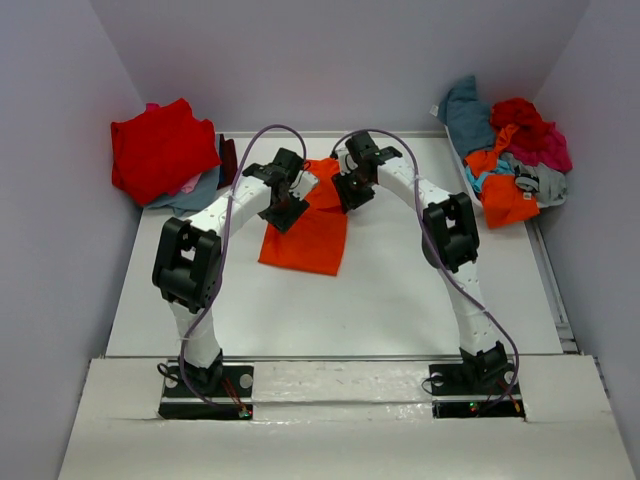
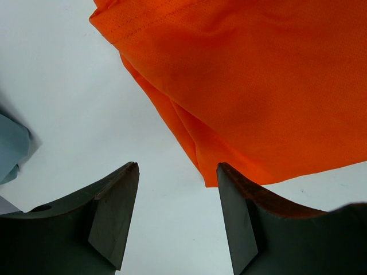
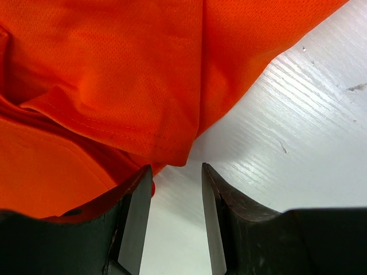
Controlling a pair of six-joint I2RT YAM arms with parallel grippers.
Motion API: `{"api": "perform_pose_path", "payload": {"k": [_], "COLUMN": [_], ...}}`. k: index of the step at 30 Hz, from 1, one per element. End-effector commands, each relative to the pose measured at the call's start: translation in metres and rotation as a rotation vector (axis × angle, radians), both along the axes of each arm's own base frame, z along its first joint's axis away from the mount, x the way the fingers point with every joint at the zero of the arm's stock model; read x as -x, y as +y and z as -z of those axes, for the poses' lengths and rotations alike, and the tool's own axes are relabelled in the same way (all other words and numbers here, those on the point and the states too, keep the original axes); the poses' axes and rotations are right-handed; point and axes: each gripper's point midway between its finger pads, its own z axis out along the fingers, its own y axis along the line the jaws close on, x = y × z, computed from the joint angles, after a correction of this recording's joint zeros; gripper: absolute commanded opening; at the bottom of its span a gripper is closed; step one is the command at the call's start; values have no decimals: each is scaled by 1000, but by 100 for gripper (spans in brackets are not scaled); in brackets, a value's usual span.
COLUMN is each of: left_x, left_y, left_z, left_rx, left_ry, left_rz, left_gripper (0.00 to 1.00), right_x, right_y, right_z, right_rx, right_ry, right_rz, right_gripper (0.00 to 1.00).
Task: Fold and stack the t-shirts
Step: Fold the tshirt
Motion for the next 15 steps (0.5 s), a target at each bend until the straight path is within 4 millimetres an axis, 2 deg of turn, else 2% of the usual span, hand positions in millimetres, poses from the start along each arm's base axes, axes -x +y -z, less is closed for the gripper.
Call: {"api": "perform_pose_path", "payload": {"k": [1, 8, 15], "left_x": [4, 5, 4], "left_y": [3, 2, 1], "left_z": [-14, -11, -10], "left_rx": [17, 20, 19], "left_ry": [-25, -18, -17], "left_rz": [0, 2, 5], "left_gripper": [69, 69, 69], "right_x": [2, -3, -11], "right_y": [11, 16, 20], "right_z": [-39, -73, -74], "right_rx": [-50, -89, -97], "right_ry": [-39, -92, -106], "right_rz": [-9, -19, -8], "right_gripper": [46, 46, 46]}}
